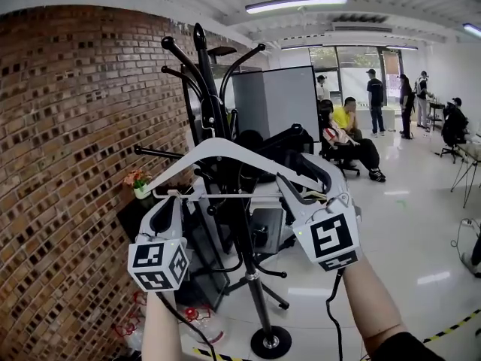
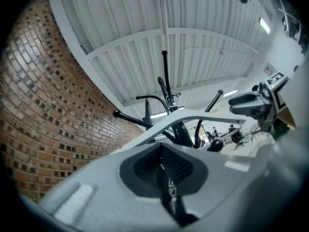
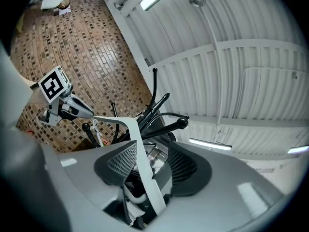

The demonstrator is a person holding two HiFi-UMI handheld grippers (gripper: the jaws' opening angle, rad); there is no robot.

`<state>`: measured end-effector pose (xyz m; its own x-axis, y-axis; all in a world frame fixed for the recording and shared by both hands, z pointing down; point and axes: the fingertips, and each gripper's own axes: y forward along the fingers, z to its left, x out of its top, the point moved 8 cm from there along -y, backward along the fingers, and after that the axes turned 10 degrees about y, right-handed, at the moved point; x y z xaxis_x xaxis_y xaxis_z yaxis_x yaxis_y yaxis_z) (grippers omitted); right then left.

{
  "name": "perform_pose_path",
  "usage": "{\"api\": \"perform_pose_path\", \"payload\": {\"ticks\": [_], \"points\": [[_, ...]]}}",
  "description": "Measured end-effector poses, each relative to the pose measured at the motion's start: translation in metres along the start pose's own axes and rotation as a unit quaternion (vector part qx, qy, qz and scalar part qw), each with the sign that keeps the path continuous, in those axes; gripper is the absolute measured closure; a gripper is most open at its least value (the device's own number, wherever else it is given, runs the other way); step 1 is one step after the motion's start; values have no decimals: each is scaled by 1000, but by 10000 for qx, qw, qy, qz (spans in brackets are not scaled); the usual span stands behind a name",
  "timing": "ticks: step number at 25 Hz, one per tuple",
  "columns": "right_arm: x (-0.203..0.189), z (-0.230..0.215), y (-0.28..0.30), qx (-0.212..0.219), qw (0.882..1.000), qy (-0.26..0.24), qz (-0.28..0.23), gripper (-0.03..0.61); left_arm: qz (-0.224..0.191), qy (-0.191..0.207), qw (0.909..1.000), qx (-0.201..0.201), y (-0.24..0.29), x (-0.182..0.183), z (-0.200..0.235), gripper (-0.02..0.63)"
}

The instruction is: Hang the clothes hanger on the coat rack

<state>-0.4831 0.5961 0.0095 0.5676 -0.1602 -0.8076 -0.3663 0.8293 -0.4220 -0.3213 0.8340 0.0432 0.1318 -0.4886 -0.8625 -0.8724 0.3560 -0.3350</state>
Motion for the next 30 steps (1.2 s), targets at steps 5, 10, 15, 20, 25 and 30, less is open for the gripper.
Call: {"api": "perform_pose_path", "payload": {"ticks": [5, 10, 15, 20, 25, 30], "points": [[-10, 6, -32, -36, 9999, 122, -101, 384, -86, -140, 9997, 195, -16, -9, -8, 609], [-29, 28, -55, -49, 9994, 332, -122, 444, -178, -262, 9992, 260, -41, -12, -26, 609], [-48, 46, -65, -29, 9968, 794, -104, 511, -86, -249, 9995, 147, -59, -21, -57, 609], [-67, 75, -66, 103, 9966, 807, 116, 566, 188, -441, 9988, -76, -63, -43, -79, 609], [-94, 97, -71, 402, 9896, 1339, 331, 571, 436, -654, 9967, -180, -73, -65, -101, 609], [-130, 118, -74, 698, 9749, 2009, 659, 571, 582, -877, 9943, -175, -77, -87, -116, 609]]}}
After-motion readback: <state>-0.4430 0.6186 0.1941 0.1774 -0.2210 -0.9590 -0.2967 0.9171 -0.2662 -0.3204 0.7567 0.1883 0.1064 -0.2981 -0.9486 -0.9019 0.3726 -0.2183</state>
